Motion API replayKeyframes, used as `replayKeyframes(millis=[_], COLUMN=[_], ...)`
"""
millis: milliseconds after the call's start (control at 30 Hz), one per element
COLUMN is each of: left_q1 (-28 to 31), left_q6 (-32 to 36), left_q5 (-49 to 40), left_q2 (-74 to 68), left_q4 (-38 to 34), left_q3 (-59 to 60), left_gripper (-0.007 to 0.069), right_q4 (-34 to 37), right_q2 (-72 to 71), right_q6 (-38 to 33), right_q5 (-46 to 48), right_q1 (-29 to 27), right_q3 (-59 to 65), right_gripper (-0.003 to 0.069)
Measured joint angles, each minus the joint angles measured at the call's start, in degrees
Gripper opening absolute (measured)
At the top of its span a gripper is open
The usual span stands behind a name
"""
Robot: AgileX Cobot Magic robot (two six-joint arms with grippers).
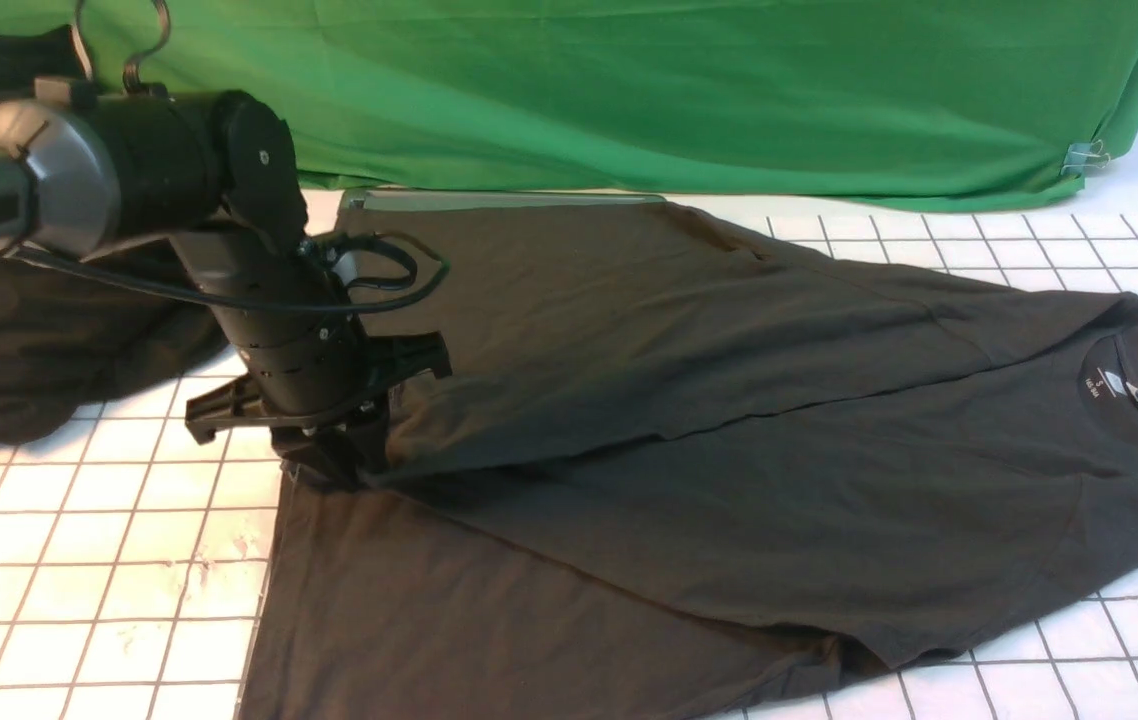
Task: Fold a long-sleeved shirt over a white checkered tablecloth.
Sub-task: 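Fold the left side of the dark shirt inward over its body with the left gripper, then grasp the near edge of the shirt at its hem and shoulder corners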
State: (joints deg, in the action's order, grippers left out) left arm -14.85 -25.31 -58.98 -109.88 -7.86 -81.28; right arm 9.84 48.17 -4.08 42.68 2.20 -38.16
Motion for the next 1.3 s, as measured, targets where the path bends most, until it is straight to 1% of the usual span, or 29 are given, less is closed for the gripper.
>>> replayKeyframes(millis=[100, 167, 200, 233, 267, 333, 433, 567, 667, 700, 767, 967, 1067, 1167, 1267, 1300], left_q1=[0.0, 0.0, 0.0, 0.0, 0.0, 0.0, 0.0, 0.0, 0.0, 0.0, 0.0, 0.0, 0.0, 0.0, 0.0, 0.0], left_q6=[2.42, 3.88, 5.56, 5.73, 6.75, 7.37, 7.5, 7.53, 7.53, 7.53, 7.53, 7.53, 7.58, 8.4, 12.06, 12.06], left_q5=[-2.83, -4.78, -7.77, -8.0, -8.96, -9.23, -9.83, -10.33, -10.61, -10.61, -10.61, -10.29, -7.48, -4.3, -0.85, -0.85], left_q2=[0.89, 1.5, 2.3, 2.44, 3.84, 6.11, 9.39, 12.52, 12.83, 12.83, 12.83, 12.83, 12.83, 12.83, 12.83, 12.83], left_q4=[0.74, 1.43, 3.06, 3.24, 4.57, 4.77, 4.36, 3.1, 1.37, 1.37, 0.02, -0.23, -1.16, -4.03, -7.87, -8.0], left_q3=[-1.9, -3.35, -5.96, -6.24, -8.08, -8.58, -6.99, -0.84, 7.58, 7.58, 12.65, 22.13, 26.22, 29.16, 31.99, 32.09], left_gripper=[0.0303, 0.0344, 0.0399, 0.0405, 0.0442, 0.0461, 0.0468, 0.0463, 0.0454, 0.0454, 0.0454, 0.0453, 0.0453, 0.0453, 0.0453, 0.0453], right_q4=[0.0, 0.0, 0.0, 0.0, 0.0, 0.0, 0.0, 0.0, 0.0, 0.0, 0.0, 0.0, 0.0, 0.0, 0.0, 0.0], right_q2=[0.0, 0.0, 0.0, 0.0, 0.0, 0.0, 0.0, 0.0, 0.0, 0.0, 0.0, 0.0, 0.0, 0.0, 0.0, 0.0], right_q6=[0.0, 0.0, 0.0, 0.0, 0.0, -0.05, -0.32, -1.75, -2.13, -2.13, -2.19, -2.36, -2.36, -2.36, -2.36, -2.36], right_q5=[0.0, 0.0, 0.0, 0.0, 0.0, 0.0, 0.0, 0.0, 0.0, 0.0, 0.0, 0.0, 0.0, -0.12, -0.45, -0.45], right_q1=[0.0, 0.0, 0.0, 0.0, 0.0, 0.0, 0.0, 0.0, 0.0, 0.0, 0.0, 0.0, 0.0, 0.0, 0.0, 0.0], right_q3=[0.0, 0.0, 0.0, 0.0, 0.0, 0.0, 0.0, 0.0, 0.0, 0.0, 0.0, 0.0, 0.0, 0.0, 0.0, 0.0], right_gripper=[0.0239, 0.0239, 0.0239, 0.0239, 0.0239, 0.0239, 0.0239, 0.0239, 0.0239, 0.0239, 0.0239, 0.0239, 0.0239, 0.0239, 0.0239, 0.0239])
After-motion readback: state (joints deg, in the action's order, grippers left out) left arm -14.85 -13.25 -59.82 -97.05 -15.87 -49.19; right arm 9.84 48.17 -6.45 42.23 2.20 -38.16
